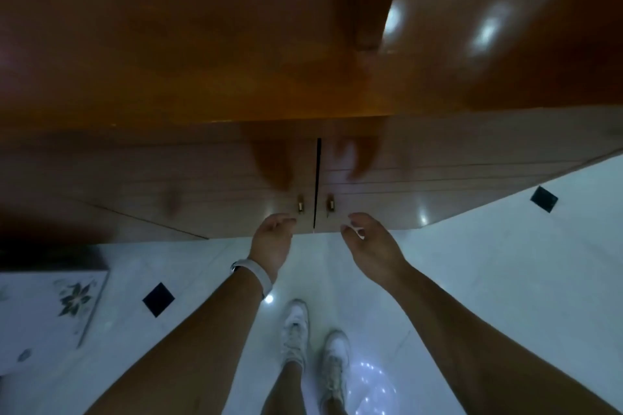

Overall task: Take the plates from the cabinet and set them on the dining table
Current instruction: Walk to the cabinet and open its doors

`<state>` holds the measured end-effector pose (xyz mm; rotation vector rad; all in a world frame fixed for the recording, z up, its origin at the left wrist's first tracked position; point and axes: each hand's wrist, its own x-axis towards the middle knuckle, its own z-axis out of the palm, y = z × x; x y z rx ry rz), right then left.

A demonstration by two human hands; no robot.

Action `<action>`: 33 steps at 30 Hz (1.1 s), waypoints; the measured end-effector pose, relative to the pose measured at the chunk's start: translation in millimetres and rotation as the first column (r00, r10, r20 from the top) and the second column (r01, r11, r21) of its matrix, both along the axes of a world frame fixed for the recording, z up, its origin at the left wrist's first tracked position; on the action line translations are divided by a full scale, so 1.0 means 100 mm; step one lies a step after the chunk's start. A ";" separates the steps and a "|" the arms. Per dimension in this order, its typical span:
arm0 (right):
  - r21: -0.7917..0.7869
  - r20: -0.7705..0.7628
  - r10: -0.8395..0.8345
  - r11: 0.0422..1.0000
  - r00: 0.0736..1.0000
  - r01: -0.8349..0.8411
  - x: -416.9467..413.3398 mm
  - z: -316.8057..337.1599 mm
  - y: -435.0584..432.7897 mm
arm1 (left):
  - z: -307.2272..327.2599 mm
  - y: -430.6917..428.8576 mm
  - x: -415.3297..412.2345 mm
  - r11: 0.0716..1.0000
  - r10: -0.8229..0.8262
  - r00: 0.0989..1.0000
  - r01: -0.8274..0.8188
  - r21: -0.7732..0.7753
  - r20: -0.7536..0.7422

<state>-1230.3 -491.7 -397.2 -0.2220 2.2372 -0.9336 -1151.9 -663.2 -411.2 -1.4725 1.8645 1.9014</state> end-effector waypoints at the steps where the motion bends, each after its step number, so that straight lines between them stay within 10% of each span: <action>1: 0.004 0.013 -0.018 1.000 1.000 0.018 -0.03 -0.10 -0.05 | -0.12 -0.02 -0.04 1.000 0.019 1.000 -0.020 0.011 0.008; 33: -0.079 -0.062 -0.110 0.991 0.992 0.105 0.38 -0.78 -0.04 | -0.72 0.33 0.56 0.948 -0.227 0.968 0.194 -0.253 -0.109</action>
